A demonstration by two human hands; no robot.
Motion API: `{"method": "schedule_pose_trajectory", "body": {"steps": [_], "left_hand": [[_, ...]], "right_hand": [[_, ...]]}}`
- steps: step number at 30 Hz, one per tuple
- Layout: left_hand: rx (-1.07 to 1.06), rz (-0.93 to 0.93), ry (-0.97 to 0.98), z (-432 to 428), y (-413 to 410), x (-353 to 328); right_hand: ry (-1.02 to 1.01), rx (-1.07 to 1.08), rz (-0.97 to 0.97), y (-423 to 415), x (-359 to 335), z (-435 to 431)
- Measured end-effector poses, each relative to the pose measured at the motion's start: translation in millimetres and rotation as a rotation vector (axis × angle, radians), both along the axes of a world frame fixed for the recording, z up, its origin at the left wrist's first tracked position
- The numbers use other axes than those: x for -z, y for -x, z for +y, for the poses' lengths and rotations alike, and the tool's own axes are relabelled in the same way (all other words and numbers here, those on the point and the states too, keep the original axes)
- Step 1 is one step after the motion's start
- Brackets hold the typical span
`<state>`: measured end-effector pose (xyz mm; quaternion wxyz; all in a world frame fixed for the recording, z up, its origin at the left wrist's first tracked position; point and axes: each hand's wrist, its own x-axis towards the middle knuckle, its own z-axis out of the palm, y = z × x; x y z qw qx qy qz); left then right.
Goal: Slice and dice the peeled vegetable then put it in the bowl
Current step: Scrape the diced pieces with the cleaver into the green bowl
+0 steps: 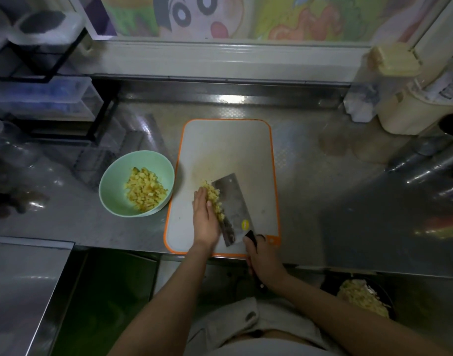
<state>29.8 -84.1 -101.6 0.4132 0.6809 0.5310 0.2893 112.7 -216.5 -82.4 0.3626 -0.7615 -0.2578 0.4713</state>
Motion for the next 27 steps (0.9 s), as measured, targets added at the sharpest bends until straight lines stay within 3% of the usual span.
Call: {"method": "schedule_pose_trajectory", "body": {"steps": [9,15,27], "left_hand": [[-0.04,-0.018,0.011,0.0,-10.2,2.1],[-0.028,-0.029,-0.009,4.0,-17.0,-4.3],[-0.072,-0.077,-0.228,48.7,-15.0,-50.6]], "right_hand": [[0.09,-0.166,-0.093,3.9,-2.8,16.0],[-0.058,-0.118,-0.029,-0.8,-18.6,18.2],[-0.189,-0.067,0.137,6.4,-61.0,55.6]]}}
